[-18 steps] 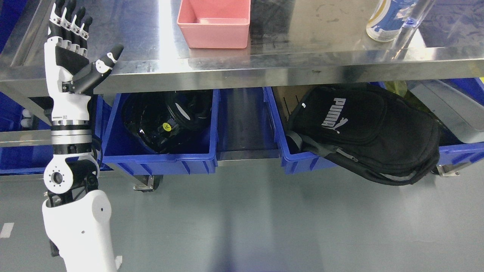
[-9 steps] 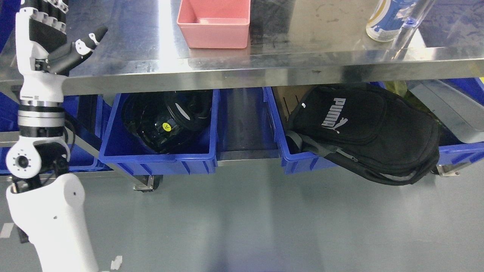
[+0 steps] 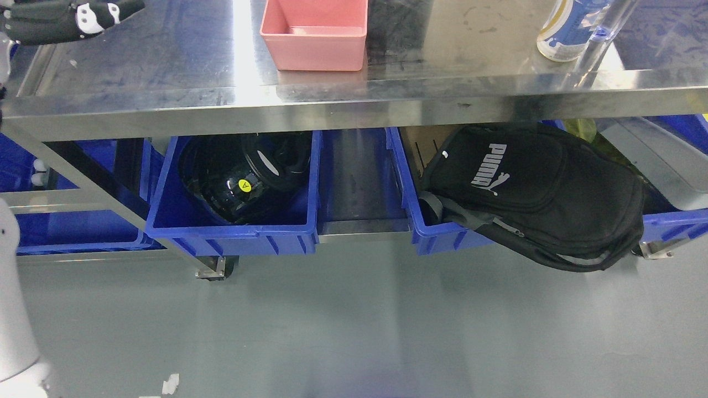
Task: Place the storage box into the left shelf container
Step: 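Raise the left hand and swing it toward the pink box on the table, then reach the left hand over the pink box rim and close on it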
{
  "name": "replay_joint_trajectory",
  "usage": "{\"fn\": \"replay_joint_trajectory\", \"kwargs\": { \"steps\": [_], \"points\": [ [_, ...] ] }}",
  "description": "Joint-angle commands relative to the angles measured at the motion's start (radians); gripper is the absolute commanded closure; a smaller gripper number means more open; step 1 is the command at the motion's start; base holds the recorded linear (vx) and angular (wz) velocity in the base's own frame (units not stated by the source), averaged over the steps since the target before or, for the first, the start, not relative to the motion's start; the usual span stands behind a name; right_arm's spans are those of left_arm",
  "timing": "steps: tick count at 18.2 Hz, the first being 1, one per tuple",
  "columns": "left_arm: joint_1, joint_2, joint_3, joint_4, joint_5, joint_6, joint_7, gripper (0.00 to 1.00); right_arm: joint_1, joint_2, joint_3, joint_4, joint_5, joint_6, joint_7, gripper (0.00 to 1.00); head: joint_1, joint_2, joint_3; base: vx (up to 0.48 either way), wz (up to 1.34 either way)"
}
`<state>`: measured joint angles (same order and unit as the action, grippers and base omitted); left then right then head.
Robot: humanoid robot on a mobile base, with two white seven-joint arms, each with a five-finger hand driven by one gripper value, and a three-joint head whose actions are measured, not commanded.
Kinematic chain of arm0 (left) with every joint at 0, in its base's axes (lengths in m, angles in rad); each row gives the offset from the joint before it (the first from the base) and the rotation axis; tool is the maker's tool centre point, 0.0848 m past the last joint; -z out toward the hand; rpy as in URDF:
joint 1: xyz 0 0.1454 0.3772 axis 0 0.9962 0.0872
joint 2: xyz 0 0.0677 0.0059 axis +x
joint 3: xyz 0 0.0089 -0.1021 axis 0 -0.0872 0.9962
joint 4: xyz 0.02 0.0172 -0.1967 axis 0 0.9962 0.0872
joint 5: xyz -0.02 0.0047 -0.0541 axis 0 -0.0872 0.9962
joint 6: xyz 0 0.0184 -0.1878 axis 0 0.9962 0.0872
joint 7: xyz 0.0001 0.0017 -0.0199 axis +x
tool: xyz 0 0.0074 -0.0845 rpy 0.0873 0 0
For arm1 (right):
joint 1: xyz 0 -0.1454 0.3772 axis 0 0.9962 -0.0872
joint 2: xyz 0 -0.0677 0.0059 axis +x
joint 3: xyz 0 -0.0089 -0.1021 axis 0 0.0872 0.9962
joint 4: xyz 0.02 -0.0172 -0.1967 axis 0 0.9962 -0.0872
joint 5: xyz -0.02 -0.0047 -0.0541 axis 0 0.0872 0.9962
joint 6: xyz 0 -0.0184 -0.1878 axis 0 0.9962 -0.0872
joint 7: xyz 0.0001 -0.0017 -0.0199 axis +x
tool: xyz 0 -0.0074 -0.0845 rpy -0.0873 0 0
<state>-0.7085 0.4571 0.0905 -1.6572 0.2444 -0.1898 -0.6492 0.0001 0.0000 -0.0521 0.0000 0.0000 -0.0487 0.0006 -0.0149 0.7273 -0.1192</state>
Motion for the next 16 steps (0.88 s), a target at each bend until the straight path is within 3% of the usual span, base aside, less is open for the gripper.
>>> {"fn": "replay_joint_trajectory", "kwargs": {
  "steps": [1, 3, 6, 12, 16],
  "points": [
    [-0.16, 0.27, -0.334, 0.056, -0.132, 0.076, -0.259, 0.0, -0.003, -0.017, 0.0, -0.017, -0.021, 0.0, -0.004, 0.0, 0.0, 0.0, 0.0, 0.0, 0.0],
    [-0.186, 0.169, -0.356, 0.118, -0.19, 0.082, -0.427, 0.02, -0.003, -0.017, -0.002, -0.017, -0.021, 0.0, -0.004, 0.0, 0.0, 0.0, 0.0, 0.0, 0.0],
    [-0.218, 0.071, -0.367, 0.22, -0.33, 0.082, -0.438, 0.02, -0.005, -0.017, 0.0, -0.017, -0.021, 0.0, -0.004, 0.0, 0.0, 0.0, 0.0, 0.0, 0.0],
    [-0.304, -0.087, -0.411, 0.325, -0.422, 0.082, -0.437, 0.03, -0.003, -0.017, 0.0, -0.017, -0.021, 0.0, -0.004, 0.0, 0.0, 0.0, 0.0, 0.0, 0.0],
    [-0.376, -0.153, -0.442, 0.421, -0.453, 0.082, -0.438, 0.04, -0.003, -0.017, 0.0, -0.017, -0.021, 0.0, -0.004, 0.0, 0.0, 0.0, 0.0, 0.0, 0.0]
  ]
}}
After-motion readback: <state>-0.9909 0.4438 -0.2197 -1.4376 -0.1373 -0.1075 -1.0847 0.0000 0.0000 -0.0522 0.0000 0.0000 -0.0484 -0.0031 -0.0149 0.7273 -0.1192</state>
